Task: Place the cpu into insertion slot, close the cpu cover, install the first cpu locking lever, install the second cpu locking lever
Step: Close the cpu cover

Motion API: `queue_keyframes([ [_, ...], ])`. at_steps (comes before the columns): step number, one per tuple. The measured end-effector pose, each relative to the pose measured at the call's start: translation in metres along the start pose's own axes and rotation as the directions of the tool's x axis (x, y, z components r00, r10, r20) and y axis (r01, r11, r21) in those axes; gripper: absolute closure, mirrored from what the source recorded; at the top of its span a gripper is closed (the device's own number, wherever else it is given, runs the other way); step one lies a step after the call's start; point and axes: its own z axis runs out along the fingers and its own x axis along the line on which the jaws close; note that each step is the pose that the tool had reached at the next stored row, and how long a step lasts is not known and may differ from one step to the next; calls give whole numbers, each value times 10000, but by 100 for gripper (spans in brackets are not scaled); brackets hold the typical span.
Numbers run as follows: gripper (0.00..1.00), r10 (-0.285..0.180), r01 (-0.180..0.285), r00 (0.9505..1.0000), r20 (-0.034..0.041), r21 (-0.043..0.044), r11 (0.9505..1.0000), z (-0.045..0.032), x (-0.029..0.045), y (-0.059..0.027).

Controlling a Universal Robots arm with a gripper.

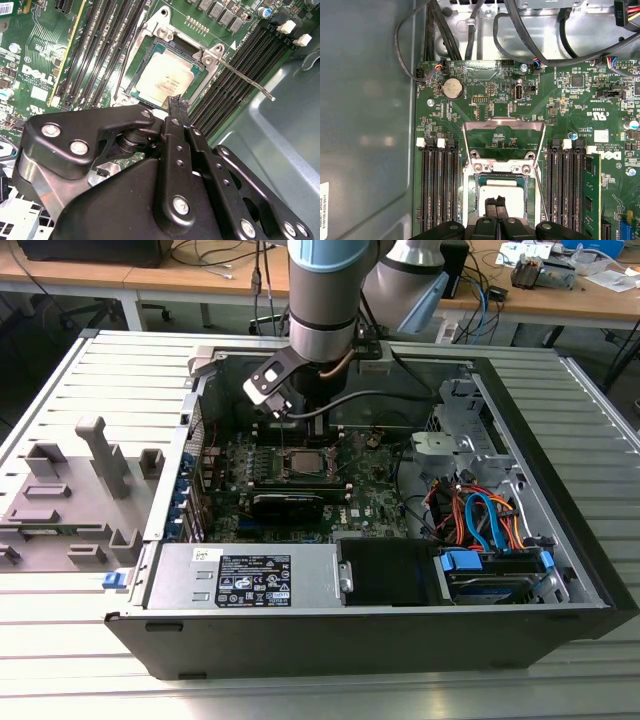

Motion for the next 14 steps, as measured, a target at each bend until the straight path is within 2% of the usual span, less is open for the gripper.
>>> queue_keyframes([
  [14,89,-1,1,10000,0,4,10000,-52,3,15],
])
